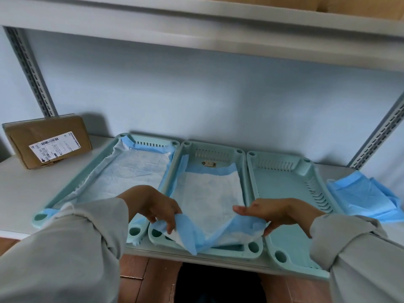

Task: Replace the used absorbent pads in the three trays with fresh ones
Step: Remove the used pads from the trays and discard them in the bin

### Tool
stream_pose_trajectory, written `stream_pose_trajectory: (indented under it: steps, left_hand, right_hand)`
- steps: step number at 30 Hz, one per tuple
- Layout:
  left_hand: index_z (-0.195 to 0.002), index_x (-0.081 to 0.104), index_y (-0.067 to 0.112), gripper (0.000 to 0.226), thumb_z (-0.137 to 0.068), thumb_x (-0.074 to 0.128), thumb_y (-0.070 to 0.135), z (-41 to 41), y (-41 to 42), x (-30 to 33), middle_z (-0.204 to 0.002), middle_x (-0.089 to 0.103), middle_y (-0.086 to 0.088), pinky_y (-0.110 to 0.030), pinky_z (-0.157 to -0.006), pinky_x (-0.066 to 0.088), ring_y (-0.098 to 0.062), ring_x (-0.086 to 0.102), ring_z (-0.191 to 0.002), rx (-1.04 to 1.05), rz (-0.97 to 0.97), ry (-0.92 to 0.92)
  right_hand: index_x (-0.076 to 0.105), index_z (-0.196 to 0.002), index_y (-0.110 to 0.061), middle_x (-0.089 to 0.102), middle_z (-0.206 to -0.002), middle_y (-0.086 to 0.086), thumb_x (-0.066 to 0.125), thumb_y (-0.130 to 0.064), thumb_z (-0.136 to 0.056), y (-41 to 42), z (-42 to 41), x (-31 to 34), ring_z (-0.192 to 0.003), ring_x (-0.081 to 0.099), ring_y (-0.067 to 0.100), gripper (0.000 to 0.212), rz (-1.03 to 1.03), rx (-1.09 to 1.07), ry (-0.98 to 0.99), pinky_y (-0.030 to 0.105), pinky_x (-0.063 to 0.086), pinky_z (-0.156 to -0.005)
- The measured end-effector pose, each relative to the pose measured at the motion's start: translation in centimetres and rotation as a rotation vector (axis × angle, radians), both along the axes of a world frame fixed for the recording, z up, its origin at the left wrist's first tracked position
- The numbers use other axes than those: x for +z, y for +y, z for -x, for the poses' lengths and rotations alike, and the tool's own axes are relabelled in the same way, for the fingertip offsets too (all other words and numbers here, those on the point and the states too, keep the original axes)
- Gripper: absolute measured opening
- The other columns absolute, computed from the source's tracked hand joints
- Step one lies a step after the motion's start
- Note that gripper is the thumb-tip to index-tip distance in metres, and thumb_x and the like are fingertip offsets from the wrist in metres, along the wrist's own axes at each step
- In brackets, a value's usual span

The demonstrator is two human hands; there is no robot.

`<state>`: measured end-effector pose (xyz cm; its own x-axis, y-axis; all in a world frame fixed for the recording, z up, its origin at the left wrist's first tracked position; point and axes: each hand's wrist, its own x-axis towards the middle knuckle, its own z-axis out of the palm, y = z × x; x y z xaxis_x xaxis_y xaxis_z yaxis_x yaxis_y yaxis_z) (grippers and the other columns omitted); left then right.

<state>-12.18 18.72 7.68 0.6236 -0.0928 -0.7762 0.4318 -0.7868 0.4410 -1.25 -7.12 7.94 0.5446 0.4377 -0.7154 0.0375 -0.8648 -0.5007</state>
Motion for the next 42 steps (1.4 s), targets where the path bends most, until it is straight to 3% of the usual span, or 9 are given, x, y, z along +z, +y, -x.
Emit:
stream_pose_trajectory:
  steps: [3, 5, 9, 14, 17, 22, 28, 37, 42]
  left_hand:
    - [-0.128, 0.058, 0.014, 0.054, -0.074, 0.056, 0.014, -0.3, 0.2, 1.0, -0.113, 0.059, -0.004, -0.019, -0.083, 0.044, -0.019, 0.054, -0.104, 0.128, 0.239, 0.059]
    - [-0.119, 0.064, 0.018, 0.039, -0.081, 0.057, 0.026, -1.2, 0.4, 1.0, -0.124, 0.058, -0.005, -0.021, -0.089, 0.045, -0.019, 0.052, -0.117, 0.269, 0.311, -0.077]
    - [-0.114, 0.063, 0.009, 0.028, -0.094, 0.055, 0.027, -3.6, 0.2, -1.0, -0.112, 0.057, -0.010, -0.033, -0.087, 0.048, -0.022, 0.053, -0.100, 0.466, 0.023, -0.427]
    - [-0.141, 0.042, 0.020, 0.059, -0.088, 0.065, 0.031, -3.1, -0.3, -2.7, -0.142, 0.040, -0.007, -0.037, -0.098, 0.050, -0.027, 0.049, -0.122, -0.035, -0.181, -0.041]
    - [-0.148, 0.030, 0.023, 0.074, -0.086, 0.064, 0.044, -2.4, -1.7, -3.0, -0.155, 0.024, -0.004, -0.041, -0.116, 0.030, -0.025, 0.030, -0.140, -0.441, -0.359, 0.045]
    - [-0.151, 0.021, 0.023, 0.082, -0.085, 0.059, 0.053, -2.9, -3.7, -2.3, -0.159, 0.014, 0.000, -0.040, -0.121, 0.014, -0.021, 0.014, -0.147, -0.429, -0.317, -0.098]
    - [-0.151, 0.022, 0.023, 0.079, -0.087, 0.063, 0.043, -3.4, -4.9, -2.9, -0.158, 0.019, 0.002, -0.034, -0.102, 0.037, -0.023, 0.028, -0.142, -0.456, -0.358, -0.026]
    - [-0.150, 0.023, 0.008, 0.065, -0.097, 0.047, 0.038, -6.2, -1.5, -3.6, -0.157, 0.020, -0.009, -0.032, -0.115, 0.022, -0.024, 0.024, -0.144, 0.215, -0.210, -0.430]
    - [-0.148, 0.024, 0.007, 0.064, -0.096, 0.050, 0.033, -5.7, -0.7, -4.2, -0.155, 0.023, -0.011, -0.031, -0.113, 0.026, -0.024, 0.028, -0.142, 0.373, -0.200, -0.416]
  right_hand:
    - [0.070, -0.107, -0.011, 0.069, -0.111, 0.004, 0.042, -0.059, -0.093, 0.5, -0.6, -0.5, -0.102, 0.064, 0.017, 0.058, -0.025, -0.110, -0.144, 0.032, 0.053, -0.088]
    - [0.067, -0.106, -0.007, 0.066, -0.111, 0.007, 0.049, -0.043, -0.096, 1.1, -1.1, -1.1, -0.100, 0.064, 0.020, 0.041, -0.025, -0.117, -0.250, 0.028, 0.053, -0.079]
    - [0.058, -0.116, -0.007, 0.061, -0.106, 0.005, 0.055, -0.030, -0.095, 2.4, -2.2, -1.6, -0.088, 0.069, 0.018, 0.032, -0.043, -0.147, -0.242, 0.021, 0.049, -0.055]
    - [0.044, -0.139, -0.018, 0.056, -0.132, 0.011, 0.064, -0.021, -0.090, 2.9, -2.6, -1.8, -0.104, 0.062, 0.022, 0.053, 0.312, 0.253, -0.063, 0.032, 0.055, -0.085]
    - [0.041, -0.141, -0.014, 0.060, -0.128, 0.012, 0.073, -0.017, -0.083, 3.2, -2.4, -2.1, -0.090, 0.068, 0.021, 0.067, 0.319, 0.287, 0.175, 0.033, 0.058, -0.081]
    - [0.049, -0.129, -0.002, 0.057, -0.125, 0.011, 0.063, -0.014, -0.091, 4.3, -4.4, -2.5, -0.079, 0.071, 0.018, 0.042, -0.026, -0.122, -0.047, 0.026, 0.057, -0.054]
    - [0.048, -0.126, -0.003, 0.049, -0.125, 0.009, 0.058, -0.014, -0.093, 5.2, -5.3, -5.3, -0.093, 0.064, 0.021, 0.036, -0.117, -0.361, -0.028, 0.032, 0.056, -0.061]
    - [0.051, -0.096, -0.002, 0.055, -0.088, 0.013, 0.052, 0.001, -0.089, 6.3, -5.5, -6.8, -0.049, 0.064, 0.013, 0.007, -0.107, -0.469, -0.154, 0.024, 0.049, -0.044]
    - [0.067, -0.107, -0.006, 0.066, -0.113, 0.014, 0.076, -0.005, -0.074, 4.9, -6.1, -5.3, -0.101, 0.062, 0.026, 0.034, -0.369, -0.659, -0.480, 0.034, 0.050, -0.090]
